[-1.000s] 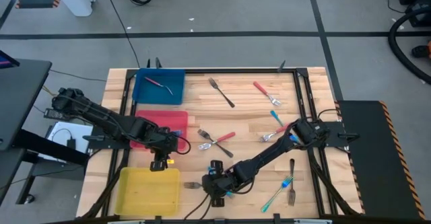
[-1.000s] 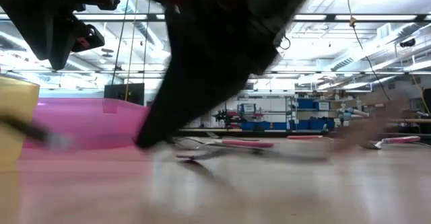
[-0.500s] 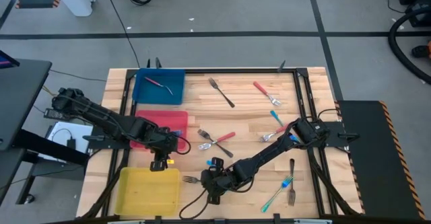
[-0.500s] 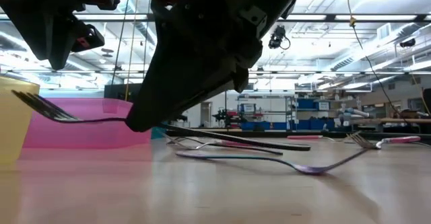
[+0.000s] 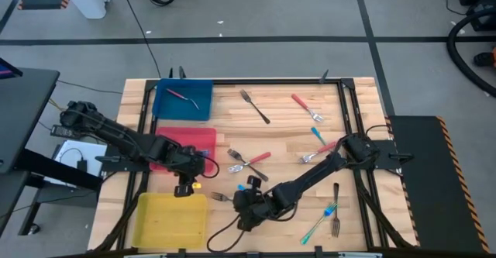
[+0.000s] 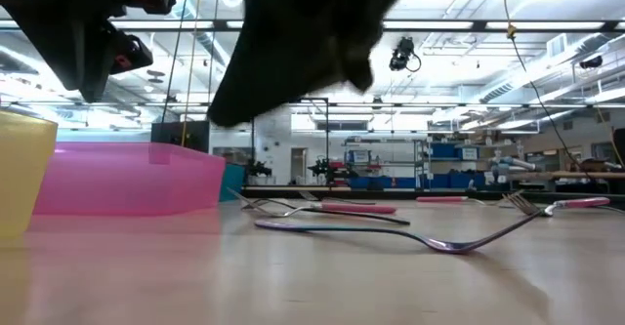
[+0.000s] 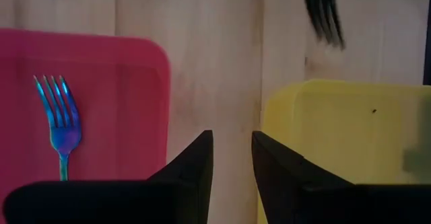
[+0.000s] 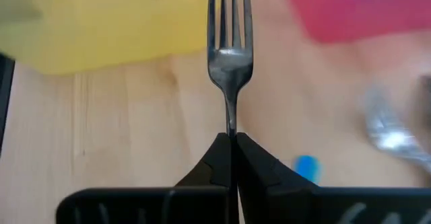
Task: Sort silverware by color (type)
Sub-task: Put the bottom left black fork into the yellow bin
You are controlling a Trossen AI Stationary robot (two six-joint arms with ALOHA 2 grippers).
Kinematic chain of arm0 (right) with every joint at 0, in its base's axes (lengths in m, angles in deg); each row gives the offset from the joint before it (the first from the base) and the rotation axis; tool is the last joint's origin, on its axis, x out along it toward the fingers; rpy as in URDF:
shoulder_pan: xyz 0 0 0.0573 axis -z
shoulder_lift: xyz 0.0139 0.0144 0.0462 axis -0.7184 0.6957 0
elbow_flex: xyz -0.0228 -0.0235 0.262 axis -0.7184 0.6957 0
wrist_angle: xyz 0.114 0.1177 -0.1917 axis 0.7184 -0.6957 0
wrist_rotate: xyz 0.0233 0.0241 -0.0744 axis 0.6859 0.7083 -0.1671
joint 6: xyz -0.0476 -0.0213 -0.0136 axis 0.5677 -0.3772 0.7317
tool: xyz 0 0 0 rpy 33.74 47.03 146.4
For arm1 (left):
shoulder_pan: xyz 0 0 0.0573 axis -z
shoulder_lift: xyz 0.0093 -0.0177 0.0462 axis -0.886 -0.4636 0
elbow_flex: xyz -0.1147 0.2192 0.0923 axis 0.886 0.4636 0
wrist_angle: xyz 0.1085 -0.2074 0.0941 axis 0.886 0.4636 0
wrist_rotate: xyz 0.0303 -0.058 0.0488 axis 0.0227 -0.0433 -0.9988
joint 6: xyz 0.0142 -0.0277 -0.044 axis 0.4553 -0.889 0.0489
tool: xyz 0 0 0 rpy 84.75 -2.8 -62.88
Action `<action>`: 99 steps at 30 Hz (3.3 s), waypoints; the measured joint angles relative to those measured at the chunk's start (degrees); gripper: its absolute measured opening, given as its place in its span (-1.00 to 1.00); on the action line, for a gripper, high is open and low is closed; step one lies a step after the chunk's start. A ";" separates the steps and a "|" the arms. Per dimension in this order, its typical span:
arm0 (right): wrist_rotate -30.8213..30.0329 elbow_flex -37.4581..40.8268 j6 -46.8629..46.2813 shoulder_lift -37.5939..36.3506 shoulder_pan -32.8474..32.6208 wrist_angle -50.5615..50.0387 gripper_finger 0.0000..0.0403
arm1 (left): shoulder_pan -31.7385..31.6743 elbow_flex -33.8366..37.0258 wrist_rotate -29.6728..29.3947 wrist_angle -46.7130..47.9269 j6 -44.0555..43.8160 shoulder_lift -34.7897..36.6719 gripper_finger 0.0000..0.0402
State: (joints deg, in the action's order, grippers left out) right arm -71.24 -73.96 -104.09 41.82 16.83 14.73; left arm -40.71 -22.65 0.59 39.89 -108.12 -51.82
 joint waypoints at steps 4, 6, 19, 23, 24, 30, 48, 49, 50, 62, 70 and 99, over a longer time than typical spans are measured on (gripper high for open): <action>-9.37 -0.02 -1.35 -3.85 -1.94 -5.02 -0.95 | 2.55 0.00 -2.75 -5.22 -0.83 0.00 -0.49; -13.58 -0.07 -2.02 -5.59 -2.87 -7.10 -0.95 | 3.60 0.00 -4.13 -8.46 -1.47 0.00 -0.49; -35.56 -0.07 2.50 -13.47 -5.08 -12.52 -0.94 | 4.74 0.00 -19.37 -26.40 -9.00 0.00 -0.49; -40.17 -0.11 7.92 -15.37 -4.55 -9.84 -0.94 | 4.76 0.00 -28.33 -37.41 -7.33 0.00 -0.49; -40.45 -0.11 9.94 -15.45 -4.23 -9.06 -0.94 | 4.75 0.00 -29.81 -40.67 -5.50 0.00 -0.49; -41.86 -0.07 19.52 -16.58 -2.50 -3.84 -0.94 | 3.96 -0.02 -30.93 -55.10 4.87 0.00 -0.49; -44.10 -0.07 27.86 -17.22 -1.21 0.02 -0.94 | -3.17 -0.02 -30.81 -55.68 7.87 -0.02 -0.49; -44.24 -0.07 27.86 -17.20 -1.09 -0.19 -0.94 | -3.05 -0.02 -30.40 -55.72 7.95 -0.02 -0.49; -44.63 -0.07 27.87 -17.20 -1.05 -0.28 -0.94 | -2.93 -0.02 -29.44 -55.73 8.19 -0.02 -0.49; -44.32 -0.07 26.02 -17.15 -1.95 -0.29 -0.93 | -1.91 -0.02 -27.79 -59.04 10.92 -0.02 -0.49; -42.03 -0.07 24.77 -17.04 -1.76 -0.29 -0.93 | -3.07 0.02 -27.65 -63.76 12.45 0.04 -0.49; -35.35 -0.07 25.97 -17.09 0.50 0.20 -0.65 | -3.49 0.04 -28.41 -56.98 17.77 0.02 -0.96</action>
State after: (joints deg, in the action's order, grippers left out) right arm -106.60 -74.03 -78.11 24.74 17.32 14.93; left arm -44.19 -22.61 -27.81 -17.08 -90.34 -51.79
